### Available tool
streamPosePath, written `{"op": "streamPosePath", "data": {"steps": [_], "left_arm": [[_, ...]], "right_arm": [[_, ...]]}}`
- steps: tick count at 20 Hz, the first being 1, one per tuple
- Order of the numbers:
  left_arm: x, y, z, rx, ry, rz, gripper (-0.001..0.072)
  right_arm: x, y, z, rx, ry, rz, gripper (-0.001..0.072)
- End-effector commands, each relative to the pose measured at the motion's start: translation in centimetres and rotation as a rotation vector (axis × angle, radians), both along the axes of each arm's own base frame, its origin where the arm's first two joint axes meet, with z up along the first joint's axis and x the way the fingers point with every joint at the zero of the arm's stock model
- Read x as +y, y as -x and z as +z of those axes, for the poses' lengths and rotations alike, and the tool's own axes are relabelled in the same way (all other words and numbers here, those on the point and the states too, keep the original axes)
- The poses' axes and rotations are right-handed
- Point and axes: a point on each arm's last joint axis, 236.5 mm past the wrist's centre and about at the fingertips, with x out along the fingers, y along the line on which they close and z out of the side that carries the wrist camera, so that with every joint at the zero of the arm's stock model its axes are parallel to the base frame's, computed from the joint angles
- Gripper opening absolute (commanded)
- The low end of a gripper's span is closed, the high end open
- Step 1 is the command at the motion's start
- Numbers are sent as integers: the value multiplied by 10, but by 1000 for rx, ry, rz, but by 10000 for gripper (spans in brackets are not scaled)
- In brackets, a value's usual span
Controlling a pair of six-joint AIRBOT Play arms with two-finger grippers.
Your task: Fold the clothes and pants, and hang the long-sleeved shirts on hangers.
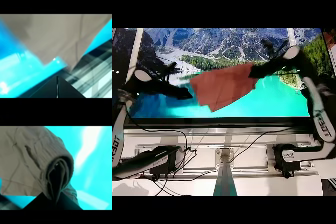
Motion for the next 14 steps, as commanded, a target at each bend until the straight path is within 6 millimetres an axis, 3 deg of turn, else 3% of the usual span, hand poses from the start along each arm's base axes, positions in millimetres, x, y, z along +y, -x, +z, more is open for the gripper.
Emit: {"op": "streamPosePath", "data": {"steps": [1, 3, 5, 8, 11, 14], "left_arm": [[8, -34, 49, -159, -29, -15, 5], [13, -47, 83, -269, -58, -16, 5], [25, -54, 117, -397, -118, 2, 5], [68, -61, 163, -591, -299, 135, 5], [104, -54, 206, -737, -433, 233, 7], [105, -41, 230, -802, -434, 248, 7]], "right_arm": [[-115, -23, 89, -196, 204, -337, 19], [-183, -4, 133, -262, 261, -550, 18], [-241, 30, 170, -304, 288, -737, 19], [-313, 98, 207, -318, 328, -1014, 19], [-366, 174, 220, -261, 333, -1326, 19], [-382, 235, 201, -88, 310, -1523, 19]]}}
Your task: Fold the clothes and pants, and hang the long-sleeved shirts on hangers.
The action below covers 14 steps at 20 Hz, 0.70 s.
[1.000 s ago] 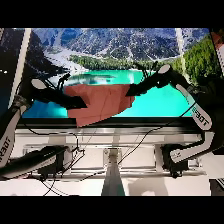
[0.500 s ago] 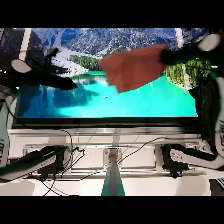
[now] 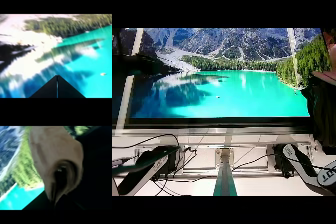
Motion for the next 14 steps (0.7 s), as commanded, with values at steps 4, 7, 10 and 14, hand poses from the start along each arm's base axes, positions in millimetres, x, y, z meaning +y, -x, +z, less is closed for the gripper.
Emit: {"op": "streamPosePath", "data": {"steps": [4, 7, 10, 14], "left_arm": [[16, 12, 38, -125, -50, 55, 8], [16, 12, 37, -122, -50, 55, 8], [16, 12, 37, -122, -50, 55, 8], [16, 12, 37, -122, -50, 55, 8]], "right_arm": [[-33, 119, -20, 127, -130, -400, 19], [-41, 146, -9, 99, -95, -519, 19], [-34, 158, 14, -27, -68, -657, 19], [-34, 158, 56, -248, 21, -731, 267]]}}
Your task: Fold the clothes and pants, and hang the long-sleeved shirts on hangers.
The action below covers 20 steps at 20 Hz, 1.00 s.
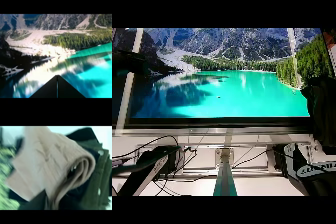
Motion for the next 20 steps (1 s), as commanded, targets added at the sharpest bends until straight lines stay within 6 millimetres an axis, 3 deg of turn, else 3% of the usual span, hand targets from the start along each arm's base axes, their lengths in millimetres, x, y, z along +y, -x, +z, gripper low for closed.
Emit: {"op": "streamPosePath", "data": {"steps": [1, 2, 5, 6, 8, 9, 13, 16, 20], "left_arm": [[0, 0, 1, -2, 0, 0, 8], [0, 0, 1, -2, 0, 0, 8], [0, 0, 1, -2, 0, 0, 8], [0, 0, 1, -2, 0, 0, 8], [0, 0, 1, -2, 0, 0, 7], [0, 0, 1, -2, 0, 0, 7], [0, 0, 1, -2, 0, 0, 8], [0, 0, 1, -2, 0, 0, 8], [0, 0, 1, -3, 0, 0, 8]], "right_arm": [[0, 4, 27, -137, 84, -92, 541], [1, 3, 27, -139, 80, -89, 711], [1, 1, 26, -143, 74, -82, 690], [1, -4, 24, -150, 64, -65, 625], [5, -22, 21, -159, 41, 16, 140], [8, -36, 18, -160, 27, 89, 24], [38, -104, -1, -109, -31, 524, 19], [82, -151, -16, 4, -13, 833, 17], [130, -184, -34, 298, 145, 1102, 17]]}}
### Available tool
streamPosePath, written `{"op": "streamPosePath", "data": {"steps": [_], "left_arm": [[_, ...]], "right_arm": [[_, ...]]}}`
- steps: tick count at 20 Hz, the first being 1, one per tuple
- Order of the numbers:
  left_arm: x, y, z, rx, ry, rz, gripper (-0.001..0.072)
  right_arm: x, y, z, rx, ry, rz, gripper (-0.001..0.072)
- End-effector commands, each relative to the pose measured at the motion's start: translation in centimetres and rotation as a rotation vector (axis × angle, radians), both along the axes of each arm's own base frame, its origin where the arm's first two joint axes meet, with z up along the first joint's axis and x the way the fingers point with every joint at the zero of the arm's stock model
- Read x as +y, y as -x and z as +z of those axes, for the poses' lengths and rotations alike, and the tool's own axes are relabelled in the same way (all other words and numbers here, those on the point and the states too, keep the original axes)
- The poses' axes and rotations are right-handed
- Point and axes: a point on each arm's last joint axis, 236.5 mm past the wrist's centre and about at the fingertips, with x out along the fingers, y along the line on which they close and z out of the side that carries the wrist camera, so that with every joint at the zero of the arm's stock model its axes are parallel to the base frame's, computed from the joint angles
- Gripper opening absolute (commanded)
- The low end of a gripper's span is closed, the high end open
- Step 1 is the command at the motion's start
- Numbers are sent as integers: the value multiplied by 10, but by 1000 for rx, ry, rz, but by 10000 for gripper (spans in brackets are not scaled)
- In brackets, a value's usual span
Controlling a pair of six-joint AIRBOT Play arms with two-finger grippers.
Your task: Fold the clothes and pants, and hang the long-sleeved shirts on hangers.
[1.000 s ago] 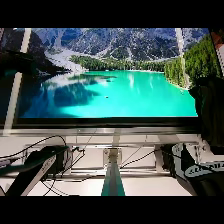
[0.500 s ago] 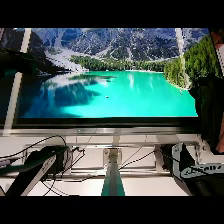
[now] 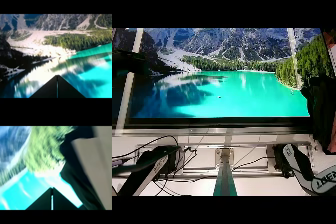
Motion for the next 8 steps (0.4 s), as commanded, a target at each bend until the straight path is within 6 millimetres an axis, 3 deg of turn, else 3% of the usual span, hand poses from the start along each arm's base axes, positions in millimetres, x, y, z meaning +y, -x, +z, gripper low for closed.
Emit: {"op": "streamPosePath", "data": {"steps": [1, 4, 6, 8], "left_arm": [[0, 0, 1, -2, 0, -1, 8], [0, 0, 1, -2, 0, -1, 8], [0, 0, 1, -2, 0, -1, 8], [0, 0, 1, -2, 0, -1, 8]], "right_arm": [[37, -29, -9, 147, 260, 257, 17], [79, -57, -5, 99, 315, 403, 19], [117, -67, -3, 43, 258, 501, 19], [142, -70, -3, 9, 205, 562, 19]]}}
